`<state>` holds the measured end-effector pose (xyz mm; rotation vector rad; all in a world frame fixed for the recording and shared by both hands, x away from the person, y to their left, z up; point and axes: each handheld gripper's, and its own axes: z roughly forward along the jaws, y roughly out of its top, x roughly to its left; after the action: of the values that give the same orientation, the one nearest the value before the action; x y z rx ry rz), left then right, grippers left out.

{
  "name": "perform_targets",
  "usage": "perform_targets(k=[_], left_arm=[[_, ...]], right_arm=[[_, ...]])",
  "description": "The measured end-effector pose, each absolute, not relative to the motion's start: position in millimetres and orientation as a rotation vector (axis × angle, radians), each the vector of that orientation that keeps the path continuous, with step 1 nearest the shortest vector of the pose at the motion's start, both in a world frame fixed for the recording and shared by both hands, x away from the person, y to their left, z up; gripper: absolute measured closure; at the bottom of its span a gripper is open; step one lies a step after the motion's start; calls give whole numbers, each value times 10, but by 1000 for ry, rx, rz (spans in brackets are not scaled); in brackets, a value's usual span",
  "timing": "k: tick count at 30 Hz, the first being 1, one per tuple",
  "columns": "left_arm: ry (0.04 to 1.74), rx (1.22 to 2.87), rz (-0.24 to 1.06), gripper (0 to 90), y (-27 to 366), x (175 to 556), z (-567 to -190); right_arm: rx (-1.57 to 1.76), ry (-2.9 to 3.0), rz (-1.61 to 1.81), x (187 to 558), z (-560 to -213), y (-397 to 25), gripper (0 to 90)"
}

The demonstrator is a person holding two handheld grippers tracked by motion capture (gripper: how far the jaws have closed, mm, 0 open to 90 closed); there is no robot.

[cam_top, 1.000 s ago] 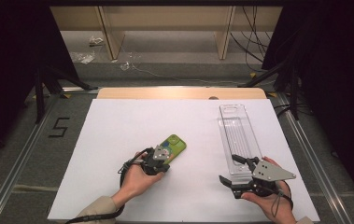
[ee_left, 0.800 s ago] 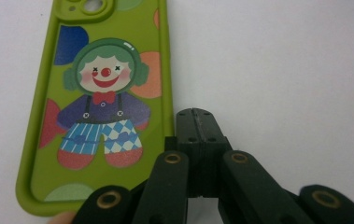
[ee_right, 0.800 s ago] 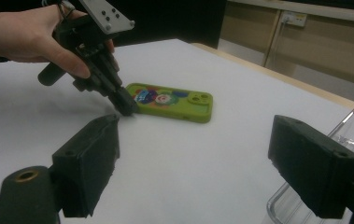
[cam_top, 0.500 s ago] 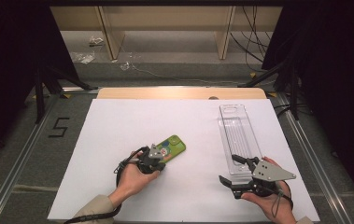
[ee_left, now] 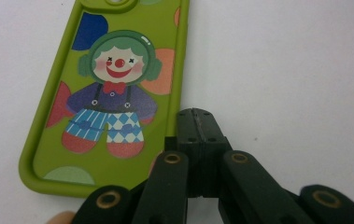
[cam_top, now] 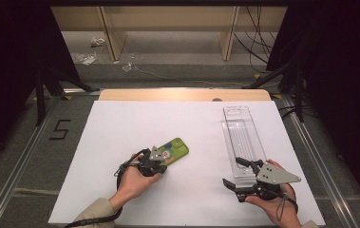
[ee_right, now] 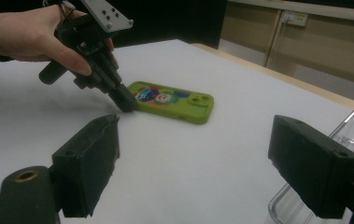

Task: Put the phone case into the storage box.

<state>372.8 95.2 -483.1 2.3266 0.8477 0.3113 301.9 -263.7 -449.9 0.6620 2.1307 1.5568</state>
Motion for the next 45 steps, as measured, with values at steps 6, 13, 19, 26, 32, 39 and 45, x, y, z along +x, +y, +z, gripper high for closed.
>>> perform_targets(k=[6, 13, 19, 26, 32, 39, 45], left_arm=[[797, 2275, 323, 727, 993, 3682, -4597], [828, 2285, 354, 260, 1028, 3804, -4527], [826, 2305, 365, 38, 1092, 3938, -4464], [845, 2347, 351, 0, 1097, 4109, -4427], [820, 2437, 315, 0, 1025, 4245, -4536], [827, 2518, 287, 0, 950, 4331, -4615], [819, 2599, 265, 0, 868, 4430, -4599]], right_arm=[[663, 2133, 1558, 3021, -4501, -2635, 175], [670, 2132, 1557, 3024, -4502, -2634, 173], [674, 2136, 1554, 3028, -4505, -2625, 171], [670, 2139, 1553, 3029, -4506, -2624, 171], [671, 2137, 1556, 3031, -4508, -2628, 171], [669, 2139, 1555, 3033, -4510, -2628, 171], [668, 2143, 1553, 3031, -4511, -2626, 170]])
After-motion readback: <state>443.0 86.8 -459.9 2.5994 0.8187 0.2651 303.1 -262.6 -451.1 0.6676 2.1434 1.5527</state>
